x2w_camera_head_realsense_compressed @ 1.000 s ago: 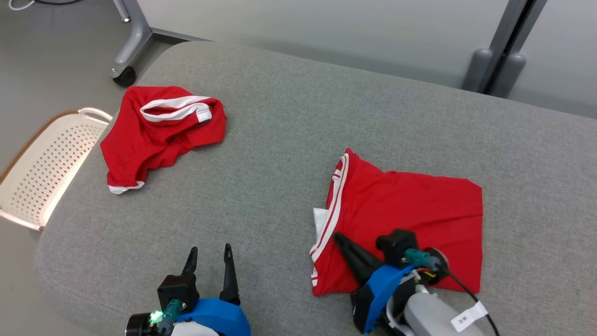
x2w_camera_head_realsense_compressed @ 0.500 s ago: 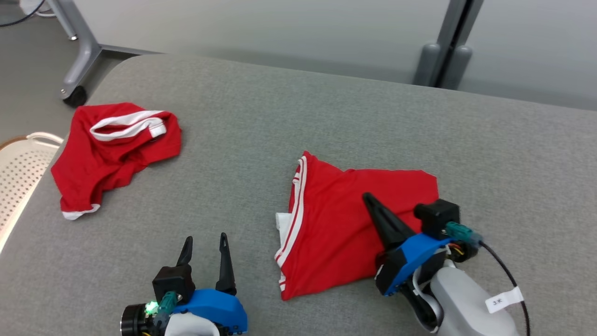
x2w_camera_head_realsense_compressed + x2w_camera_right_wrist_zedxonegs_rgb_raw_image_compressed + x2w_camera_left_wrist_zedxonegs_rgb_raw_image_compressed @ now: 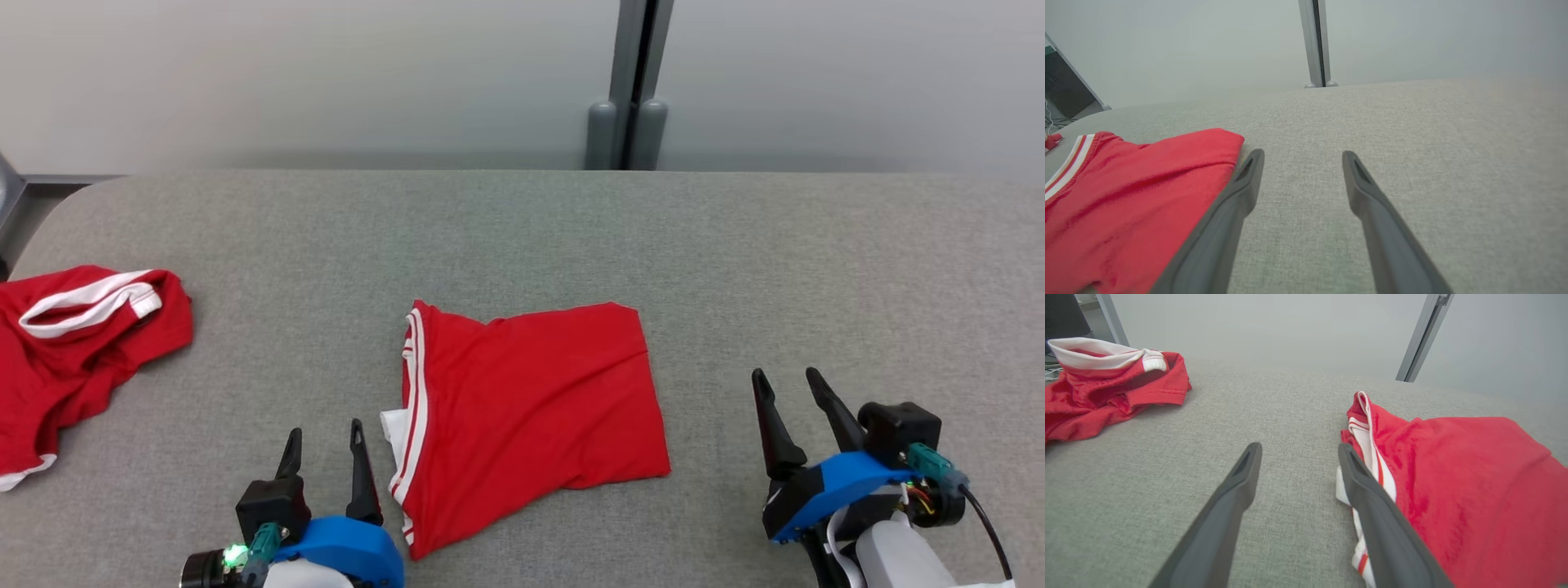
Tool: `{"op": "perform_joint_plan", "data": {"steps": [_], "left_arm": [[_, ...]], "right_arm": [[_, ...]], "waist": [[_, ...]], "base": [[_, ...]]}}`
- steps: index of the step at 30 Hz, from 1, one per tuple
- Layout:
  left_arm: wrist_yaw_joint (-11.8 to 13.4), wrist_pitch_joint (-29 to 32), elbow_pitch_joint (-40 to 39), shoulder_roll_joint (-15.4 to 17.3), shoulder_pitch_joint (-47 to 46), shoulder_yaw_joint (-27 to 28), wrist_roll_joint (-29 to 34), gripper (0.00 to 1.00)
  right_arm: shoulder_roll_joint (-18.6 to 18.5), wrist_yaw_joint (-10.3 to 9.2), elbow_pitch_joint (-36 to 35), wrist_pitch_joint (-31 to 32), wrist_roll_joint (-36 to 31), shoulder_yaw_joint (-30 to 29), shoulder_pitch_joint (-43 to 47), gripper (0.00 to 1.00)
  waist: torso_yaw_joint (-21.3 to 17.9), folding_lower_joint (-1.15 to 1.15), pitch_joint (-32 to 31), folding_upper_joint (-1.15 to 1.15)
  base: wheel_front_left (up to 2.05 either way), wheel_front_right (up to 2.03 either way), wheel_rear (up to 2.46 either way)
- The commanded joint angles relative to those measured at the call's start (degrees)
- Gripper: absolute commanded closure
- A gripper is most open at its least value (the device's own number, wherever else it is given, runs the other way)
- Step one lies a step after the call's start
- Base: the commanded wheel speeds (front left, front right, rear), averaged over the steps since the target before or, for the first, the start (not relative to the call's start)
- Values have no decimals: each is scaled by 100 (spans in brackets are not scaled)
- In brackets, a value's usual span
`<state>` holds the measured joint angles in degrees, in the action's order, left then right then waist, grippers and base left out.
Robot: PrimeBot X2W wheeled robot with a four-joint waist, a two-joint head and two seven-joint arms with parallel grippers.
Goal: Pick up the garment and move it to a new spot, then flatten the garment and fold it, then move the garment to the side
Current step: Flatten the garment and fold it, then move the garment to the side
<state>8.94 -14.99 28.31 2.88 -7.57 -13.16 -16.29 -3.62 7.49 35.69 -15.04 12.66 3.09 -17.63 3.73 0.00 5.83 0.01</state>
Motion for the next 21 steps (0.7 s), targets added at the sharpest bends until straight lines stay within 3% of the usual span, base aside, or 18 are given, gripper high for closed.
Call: {"op": "perform_joint_plan", "data": {"steps": [1, 12, 21], "left_arm": [[-21, -28, 17, 4, 81, 95, 44, 0], [-111, -28, 30, 2, 385, 329, 188, 0], [-139, -28, -4, 2, 201, 81, 140, 0]], "right_arm": [[42, 1, -57, -16, -92, -109, 159, 0], [65, 1, 3, -16, 40, -84, 508, 0], [66, 1, 301, -16, 342, 331, 205, 0]], "waist": [[-174, 0, -147, -1], [-429, 0, -368, -1], [-151, 0, -77, -1]], "base": [[0, 0, 0], [0, 0, 0], [0, 0, 0]]}}
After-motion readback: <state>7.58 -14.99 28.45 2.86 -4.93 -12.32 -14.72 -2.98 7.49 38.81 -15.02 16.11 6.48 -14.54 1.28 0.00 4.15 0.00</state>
